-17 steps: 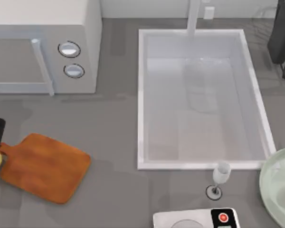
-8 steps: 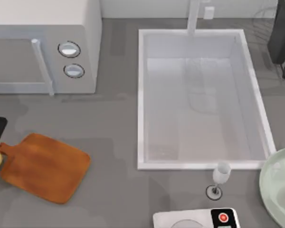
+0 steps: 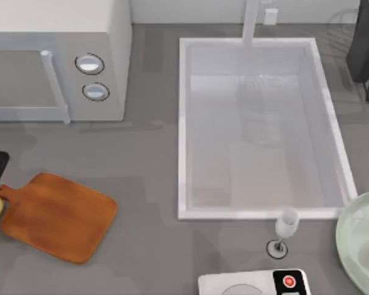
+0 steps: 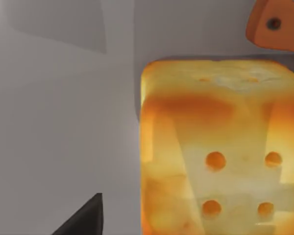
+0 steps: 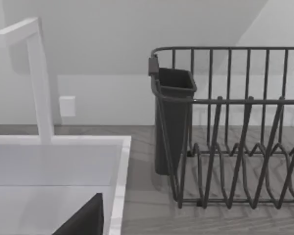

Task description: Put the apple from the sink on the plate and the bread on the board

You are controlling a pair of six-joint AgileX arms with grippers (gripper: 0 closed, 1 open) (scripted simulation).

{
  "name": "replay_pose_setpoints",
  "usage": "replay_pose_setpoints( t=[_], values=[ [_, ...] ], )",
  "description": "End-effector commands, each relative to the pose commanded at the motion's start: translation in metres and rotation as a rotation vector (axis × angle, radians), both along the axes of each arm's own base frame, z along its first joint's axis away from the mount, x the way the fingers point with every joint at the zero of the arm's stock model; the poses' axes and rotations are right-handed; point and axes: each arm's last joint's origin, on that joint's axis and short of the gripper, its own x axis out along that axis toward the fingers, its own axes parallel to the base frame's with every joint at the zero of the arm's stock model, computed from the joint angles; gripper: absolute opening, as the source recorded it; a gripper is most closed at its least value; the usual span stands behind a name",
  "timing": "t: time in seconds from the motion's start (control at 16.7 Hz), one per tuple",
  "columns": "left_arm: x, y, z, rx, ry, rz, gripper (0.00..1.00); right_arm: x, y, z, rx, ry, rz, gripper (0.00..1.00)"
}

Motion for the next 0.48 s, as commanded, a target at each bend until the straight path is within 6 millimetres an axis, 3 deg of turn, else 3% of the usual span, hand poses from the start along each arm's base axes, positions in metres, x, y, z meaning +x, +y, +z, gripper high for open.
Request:
replay_pose_setpoints(
  t=[0.48],
  values=[
    [0.001, 0.001, -0.064, 0.0, -0.004, 0.003, 1.0, 0.0, 0.0, 0.0, 0.0, 0.0, 0.0, 1.0]
  ],
)
